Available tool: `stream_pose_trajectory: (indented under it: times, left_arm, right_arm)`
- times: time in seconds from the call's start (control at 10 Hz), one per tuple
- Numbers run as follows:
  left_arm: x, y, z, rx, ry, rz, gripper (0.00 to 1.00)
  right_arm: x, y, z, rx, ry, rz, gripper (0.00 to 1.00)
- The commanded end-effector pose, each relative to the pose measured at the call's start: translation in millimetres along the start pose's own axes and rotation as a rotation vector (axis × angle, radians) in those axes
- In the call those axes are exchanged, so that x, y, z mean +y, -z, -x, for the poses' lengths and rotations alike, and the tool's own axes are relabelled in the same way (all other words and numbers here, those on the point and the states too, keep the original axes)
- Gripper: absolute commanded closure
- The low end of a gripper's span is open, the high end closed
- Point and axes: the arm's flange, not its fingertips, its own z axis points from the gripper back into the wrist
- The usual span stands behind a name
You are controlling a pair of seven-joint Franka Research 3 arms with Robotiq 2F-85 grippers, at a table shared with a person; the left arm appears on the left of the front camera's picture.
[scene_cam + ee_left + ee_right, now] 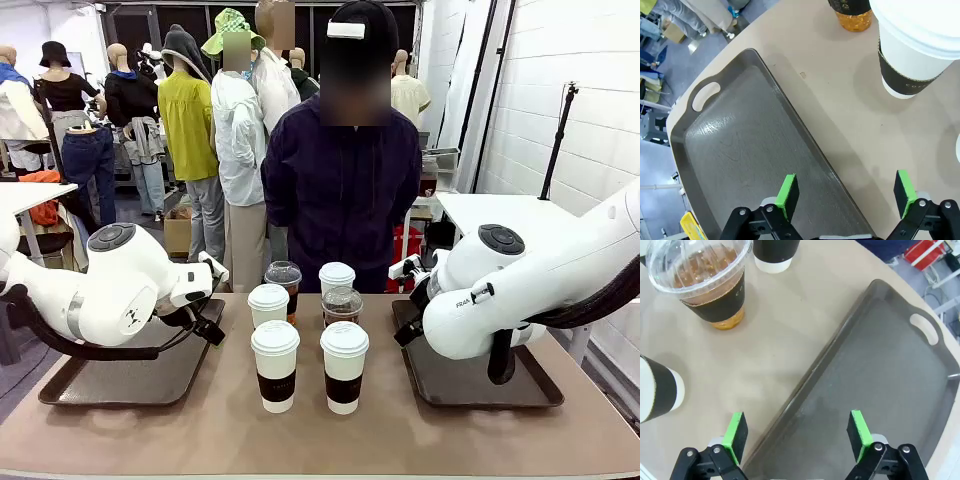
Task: Distribute the coffee onto the tray.
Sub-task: Pick up one iced Americano and place it on the right Handle tray.
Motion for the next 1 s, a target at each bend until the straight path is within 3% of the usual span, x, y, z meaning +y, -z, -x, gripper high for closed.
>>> stream_pose_trajectory:
  times: [0.0,0.9]
  left_arm:
    - [0.0,0.0,0.0,0.000,0.000,0.000,0.00]
    - [0.0,0.0,0.0,0.000,0.000,0.000,0.00]
  right_arm:
    - [0.0,0.0,0.0,0.000,0.000,0.000,0.00]
    - [0.0,0.0,0.0,0.000,0.000,0.000,0.00]
